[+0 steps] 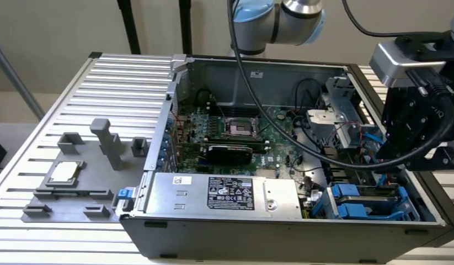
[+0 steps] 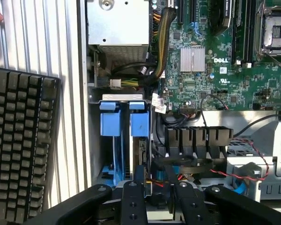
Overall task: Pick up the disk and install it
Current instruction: 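Insert the first disk wire, then insert the second disk wire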
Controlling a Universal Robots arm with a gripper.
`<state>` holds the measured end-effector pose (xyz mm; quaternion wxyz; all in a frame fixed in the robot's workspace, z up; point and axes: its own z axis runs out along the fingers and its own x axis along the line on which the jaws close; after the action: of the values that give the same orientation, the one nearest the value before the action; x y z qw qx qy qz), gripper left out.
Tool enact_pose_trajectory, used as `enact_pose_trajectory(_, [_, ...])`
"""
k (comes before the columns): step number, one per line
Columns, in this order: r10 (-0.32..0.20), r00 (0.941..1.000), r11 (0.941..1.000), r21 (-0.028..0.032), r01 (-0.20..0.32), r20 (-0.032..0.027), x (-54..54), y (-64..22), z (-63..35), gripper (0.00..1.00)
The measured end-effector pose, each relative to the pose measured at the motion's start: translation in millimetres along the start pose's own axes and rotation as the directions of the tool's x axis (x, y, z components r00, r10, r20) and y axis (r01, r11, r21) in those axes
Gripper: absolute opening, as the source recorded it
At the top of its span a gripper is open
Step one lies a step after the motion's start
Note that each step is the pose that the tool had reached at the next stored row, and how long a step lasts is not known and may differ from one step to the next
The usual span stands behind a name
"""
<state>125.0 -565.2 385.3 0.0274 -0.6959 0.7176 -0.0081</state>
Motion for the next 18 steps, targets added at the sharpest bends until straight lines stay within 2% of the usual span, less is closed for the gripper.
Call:
enact_pose_trajectory(1, [0.000, 1.0000, 1.0000, 0.0001, 0.000, -0.0017, -2.8, 1.9, 0.1, 0.31])
enact_pose_trajectory(3, [0.000, 1.0000, 1.0000, 0.0004, 0.000, -0.0090, -7.4, 4.3, 0.9, 0.31])
enact_pose_trajectory(6, [-0.001, 0.9996, 1.0000, 0.0010, 0.001, -0.0271, -11.3, 5.6, 3.5, 0.31])
enact_pose_trajectory(10, [-0.002, 0.9990, 1.0000, 0.0015, 0.002, -0.0450, -13.8, 6.3, 8.4, 0.31])
enact_pose_trajectory(13, [-0.003, 0.9986, 1.0000, 0.0017, 0.003, -0.0529, -15.6, 6.5, 11.3, 0.31])
enact_pose_trajectory(18, [-0.003, 0.9981, 1.0000, 0.0020, 0.003, -0.0610, -19.1, 6.8, 14.5, 0.31])
